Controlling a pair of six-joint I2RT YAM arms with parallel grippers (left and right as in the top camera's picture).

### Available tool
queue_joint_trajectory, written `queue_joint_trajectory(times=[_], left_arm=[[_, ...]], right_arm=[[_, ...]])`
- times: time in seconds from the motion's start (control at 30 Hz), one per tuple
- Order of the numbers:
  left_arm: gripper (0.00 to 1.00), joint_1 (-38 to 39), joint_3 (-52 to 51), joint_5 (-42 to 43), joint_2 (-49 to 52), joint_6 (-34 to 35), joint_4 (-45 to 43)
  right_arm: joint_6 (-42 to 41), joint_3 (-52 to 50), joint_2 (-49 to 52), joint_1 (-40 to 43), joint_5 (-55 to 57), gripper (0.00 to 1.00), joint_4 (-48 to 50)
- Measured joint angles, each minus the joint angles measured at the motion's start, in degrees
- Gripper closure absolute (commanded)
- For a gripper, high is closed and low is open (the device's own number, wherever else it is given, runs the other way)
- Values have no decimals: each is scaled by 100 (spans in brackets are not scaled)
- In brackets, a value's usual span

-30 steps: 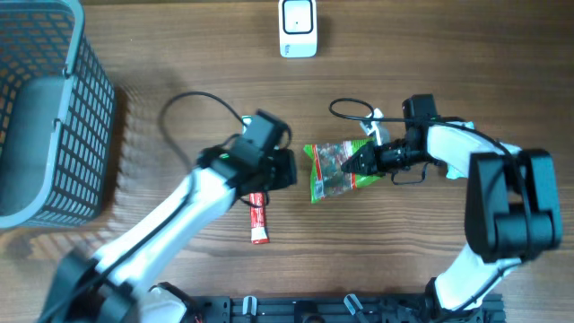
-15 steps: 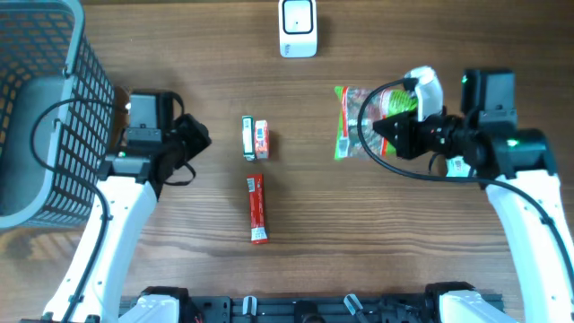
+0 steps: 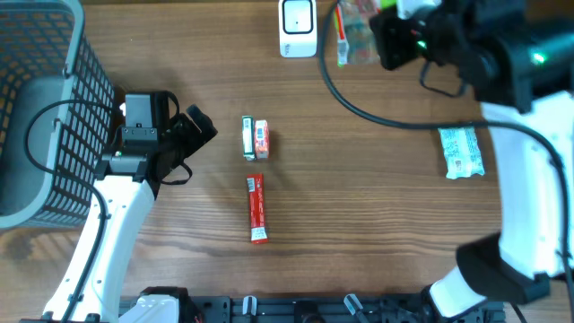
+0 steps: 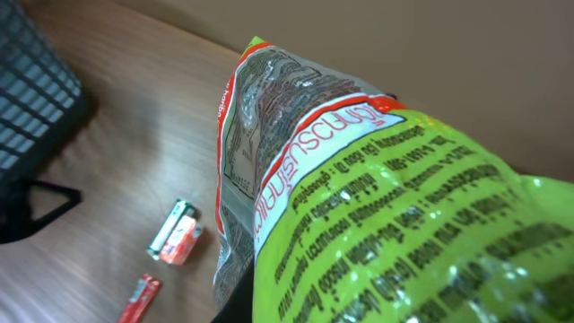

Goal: Scan the item barcode
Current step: 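Carry the green snack bag with the right gripper over the scanner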

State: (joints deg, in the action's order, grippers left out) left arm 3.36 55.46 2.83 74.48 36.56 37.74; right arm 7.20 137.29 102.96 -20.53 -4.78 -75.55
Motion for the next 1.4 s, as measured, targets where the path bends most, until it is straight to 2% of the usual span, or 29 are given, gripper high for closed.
queue_joint_trajectory(times=[0.17, 0.3, 0.37, 0.6, 0.83, 1.1, 1.4], left_arm=[[0, 0, 0, 2, 0, 0, 0], [0, 0, 0, 0, 0, 0, 0], [0, 0, 0, 2, 0, 0, 4], [0, 0, 0, 0, 0, 0, 4], [0, 0, 0, 0, 0, 0, 0], [0, 0, 0, 0, 0, 0, 0], [0, 0, 0, 0, 0, 0, 0]], right_arm=[[713, 96, 949, -625, 1058, 96, 925], [1709, 92, 1910, -931, 1991, 96, 1897], [2041, 92, 2240, -955, 2269, 96, 2297], [3182, 85, 3338, -955, 3213, 96, 4612], [3871, 85, 4004, -955, 3508, 96, 5836], [4041, 85, 4172, -966, 3633, 96, 6404], [3779, 85, 4533, -970, 3615, 94, 5772]])
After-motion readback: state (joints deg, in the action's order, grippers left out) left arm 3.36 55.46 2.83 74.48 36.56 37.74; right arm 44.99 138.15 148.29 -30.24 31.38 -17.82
